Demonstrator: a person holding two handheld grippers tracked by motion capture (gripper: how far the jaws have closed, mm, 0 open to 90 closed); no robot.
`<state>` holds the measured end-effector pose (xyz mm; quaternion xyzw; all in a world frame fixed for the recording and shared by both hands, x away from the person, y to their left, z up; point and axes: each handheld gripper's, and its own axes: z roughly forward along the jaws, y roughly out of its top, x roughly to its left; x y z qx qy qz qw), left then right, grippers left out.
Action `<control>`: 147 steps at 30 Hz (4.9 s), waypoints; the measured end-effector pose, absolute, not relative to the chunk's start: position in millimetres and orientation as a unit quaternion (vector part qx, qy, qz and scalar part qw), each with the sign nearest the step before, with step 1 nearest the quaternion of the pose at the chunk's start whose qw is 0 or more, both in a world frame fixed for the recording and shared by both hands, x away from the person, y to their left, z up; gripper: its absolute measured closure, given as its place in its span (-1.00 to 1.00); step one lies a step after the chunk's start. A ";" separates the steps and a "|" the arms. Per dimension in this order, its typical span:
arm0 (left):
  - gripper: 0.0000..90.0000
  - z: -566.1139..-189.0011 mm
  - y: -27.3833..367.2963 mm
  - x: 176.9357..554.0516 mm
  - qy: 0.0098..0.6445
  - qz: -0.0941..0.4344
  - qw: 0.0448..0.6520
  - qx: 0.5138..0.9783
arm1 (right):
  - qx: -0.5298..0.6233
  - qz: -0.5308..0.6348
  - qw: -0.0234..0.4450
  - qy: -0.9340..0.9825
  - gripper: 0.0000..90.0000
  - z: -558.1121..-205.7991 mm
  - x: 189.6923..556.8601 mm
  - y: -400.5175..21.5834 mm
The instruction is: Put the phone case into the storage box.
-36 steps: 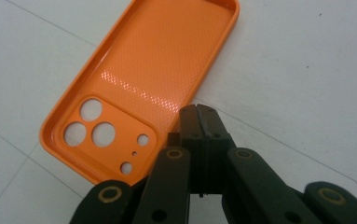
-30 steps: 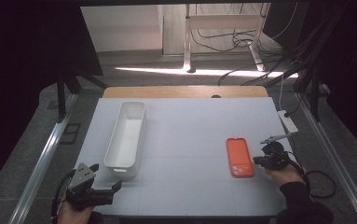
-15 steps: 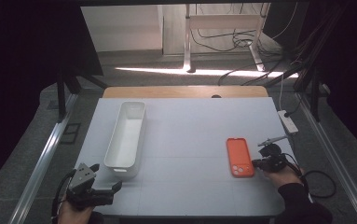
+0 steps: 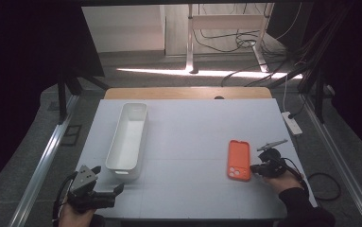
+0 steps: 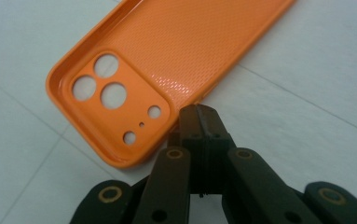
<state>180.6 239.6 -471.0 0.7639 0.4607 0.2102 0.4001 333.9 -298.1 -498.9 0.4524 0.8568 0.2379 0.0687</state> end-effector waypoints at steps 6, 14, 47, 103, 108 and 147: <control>-0.97 -471.1 239.5 180.7 0.461 0.210 0.400 0.764 | 0.441 0.239 0.066 0.862 0.99 -499.5 330.6 -288.7; -0.97 -471.1 239.3 181.0 0.460 0.210 0.399 0.765 | 0.425 0.244 0.063 0.869 0.99 -500.8 327.8 -277.6; -0.96 -471.3 239.0 181.9 0.462 0.208 0.395 0.766 | 0.364 0.278 0.038 0.888 0.99 -506.2 334.8 -215.8; -0.95 -471.4 237.9 181.8 0.461 0.210 0.392 0.768 | 0.407 0.235 0.107 0.876 0.99 -497.6 366.7 -266.0; -0.95 -471.4 237.9 181.9 0.461 0.210 0.392 0.768 | 0.407 0.233 0.099 0.878 0.99 -498.6 361.4 -267.5; -0.95 -471.3 236.7 183.6 0.459 0.210 0.390 0.770 | 0.329 0.249 0.027 0.910 0.99 -498.3 309.6 -224.0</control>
